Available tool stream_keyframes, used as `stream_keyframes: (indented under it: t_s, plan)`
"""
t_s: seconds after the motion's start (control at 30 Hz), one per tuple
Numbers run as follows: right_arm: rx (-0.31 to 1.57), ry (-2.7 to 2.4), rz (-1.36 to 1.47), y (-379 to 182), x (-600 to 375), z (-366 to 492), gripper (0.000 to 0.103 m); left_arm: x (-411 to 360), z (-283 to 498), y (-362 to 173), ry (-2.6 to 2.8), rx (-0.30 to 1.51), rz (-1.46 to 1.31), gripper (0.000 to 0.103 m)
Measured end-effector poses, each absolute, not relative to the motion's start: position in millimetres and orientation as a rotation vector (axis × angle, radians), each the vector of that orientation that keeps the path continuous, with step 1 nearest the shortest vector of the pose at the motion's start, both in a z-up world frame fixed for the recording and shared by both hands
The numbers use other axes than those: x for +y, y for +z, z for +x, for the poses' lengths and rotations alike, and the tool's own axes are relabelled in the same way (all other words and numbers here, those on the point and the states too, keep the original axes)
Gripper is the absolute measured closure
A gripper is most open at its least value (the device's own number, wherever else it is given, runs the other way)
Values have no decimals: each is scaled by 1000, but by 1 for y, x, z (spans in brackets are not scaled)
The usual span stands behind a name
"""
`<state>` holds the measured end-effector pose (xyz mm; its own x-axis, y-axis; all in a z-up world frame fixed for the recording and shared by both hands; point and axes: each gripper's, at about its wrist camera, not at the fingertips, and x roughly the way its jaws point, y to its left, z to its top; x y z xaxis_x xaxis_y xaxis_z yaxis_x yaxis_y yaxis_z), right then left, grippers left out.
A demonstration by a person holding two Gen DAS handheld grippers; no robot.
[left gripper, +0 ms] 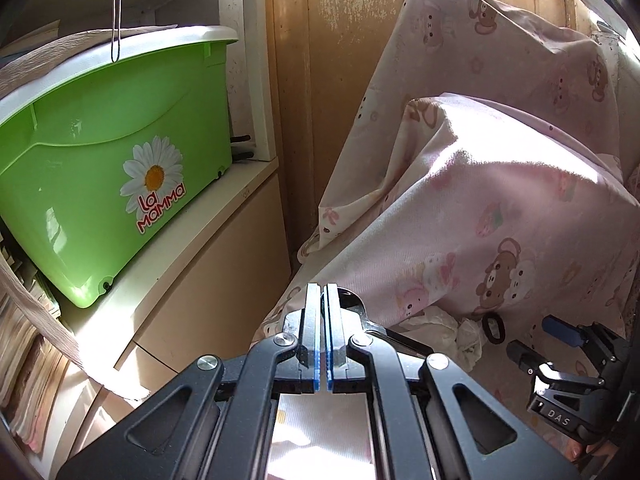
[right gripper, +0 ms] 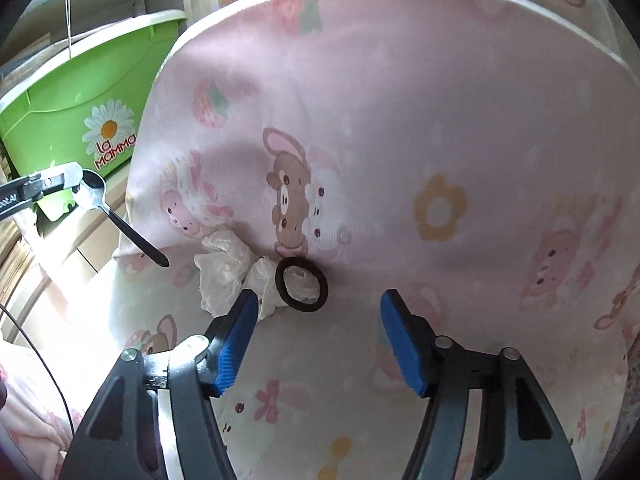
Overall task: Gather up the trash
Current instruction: 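Lower the left tool onto the black spoon and close on it, then grasp the black hair tie with the right tool while the left tool holds the spoon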
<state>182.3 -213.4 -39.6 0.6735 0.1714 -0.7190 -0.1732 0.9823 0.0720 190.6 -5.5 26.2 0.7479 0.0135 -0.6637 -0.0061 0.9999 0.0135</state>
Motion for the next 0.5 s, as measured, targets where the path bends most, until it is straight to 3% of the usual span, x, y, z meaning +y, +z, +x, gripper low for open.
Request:
stream_keyframes:
  t_s: [0.13, 0.3, 0.37, 0.5]
  plan:
    - [911, 241, 159, -62, -225, 207, 60, -13, 196, 21, 3, 742, 36, 102]
    - [925, 245, 188, -71, -230, 222, 67, -20, 202, 18, -20, 759, 41, 102]
    - [924, 268, 187, -70, -227, 223, 81, -21, 203, 18, -22, 758, 42, 102]
    - [911, 260, 139, -68, -222, 219, 98, -20, 203, 20, -30, 759, 25, 102]
